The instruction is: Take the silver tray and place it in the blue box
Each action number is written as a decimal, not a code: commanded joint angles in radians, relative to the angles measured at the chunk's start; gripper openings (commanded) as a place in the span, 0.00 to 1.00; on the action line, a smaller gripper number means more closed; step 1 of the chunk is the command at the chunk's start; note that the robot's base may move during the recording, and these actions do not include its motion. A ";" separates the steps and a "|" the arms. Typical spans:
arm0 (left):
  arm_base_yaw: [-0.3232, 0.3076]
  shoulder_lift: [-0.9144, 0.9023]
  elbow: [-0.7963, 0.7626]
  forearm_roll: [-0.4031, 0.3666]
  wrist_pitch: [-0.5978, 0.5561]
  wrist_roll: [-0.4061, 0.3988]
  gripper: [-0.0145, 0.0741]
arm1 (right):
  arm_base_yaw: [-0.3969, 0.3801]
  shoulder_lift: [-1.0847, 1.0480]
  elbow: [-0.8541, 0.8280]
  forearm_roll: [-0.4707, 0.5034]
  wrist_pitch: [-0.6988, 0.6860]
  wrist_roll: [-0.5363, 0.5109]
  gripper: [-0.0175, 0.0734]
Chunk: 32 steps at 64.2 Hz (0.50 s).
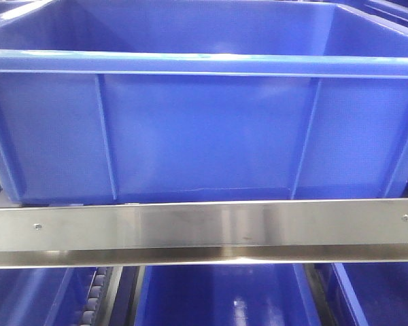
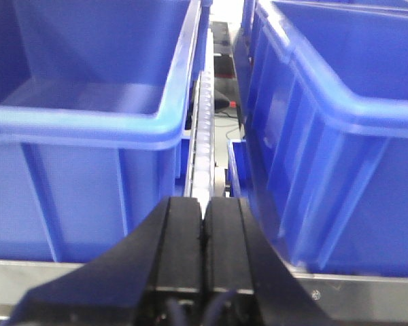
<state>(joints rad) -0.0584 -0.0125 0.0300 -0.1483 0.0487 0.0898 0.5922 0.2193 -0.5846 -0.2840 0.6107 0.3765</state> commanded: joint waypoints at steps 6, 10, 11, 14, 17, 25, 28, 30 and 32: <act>-0.010 -0.017 -0.003 -0.009 -0.110 0.004 0.06 | 0.000 0.011 -0.025 -0.027 -0.085 -0.011 0.25; -0.010 -0.017 -0.003 -0.009 -0.110 0.004 0.06 | 0.000 0.011 -0.025 -0.027 -0.085 -0.011 0.25; -0.010 -0.017 -0.003 -0.009 -0.110 0.004 0.06 | 0.000 0.011 -0.025 -0.027 -0.085 -0.011 0.25; -0.010 -0.017 -0.003 -0.009 -0.110 0.004 0.06 | 0.000 0.011 -0.025 -0.027 -0.085 -0.011 0.25; -0.010 -0.017 -0.003 -0.009 -0.110 0.004 0.06 | 0.000 0.011 -0.025 -0.027 -0.085 -0.011 0.25; -0.010 -0.017 -0.003 -0.009 -0.110 0.004 0.06 | 0.000 0.011 -0.025 -0.027 -0.085 -0.011 0.25; -0.010 -0.017 -0.003 -0.009 -0.110 0.004 0.06 | 0.000 0.011 -0.025 -0.027 -0.085 -0.011 0.25; -0.010 -0.017 -0.003 -0.009 -0.110 0.004 0.06 | 0.000 0.011 -0.025 -0.027 -0.085 -0.011 0.25; -0.010 -0.017 -0.003 -0.009 -0.110 0.004 0.06 | 0.000 0.011 -0.025 -0.027 -0.085 -0.011 0.25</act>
<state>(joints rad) -0.0601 -0.0125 0.0300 -0.1483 0.0259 0.0898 0.5922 0.2178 -0.5846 -0.2840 0.6107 0.3765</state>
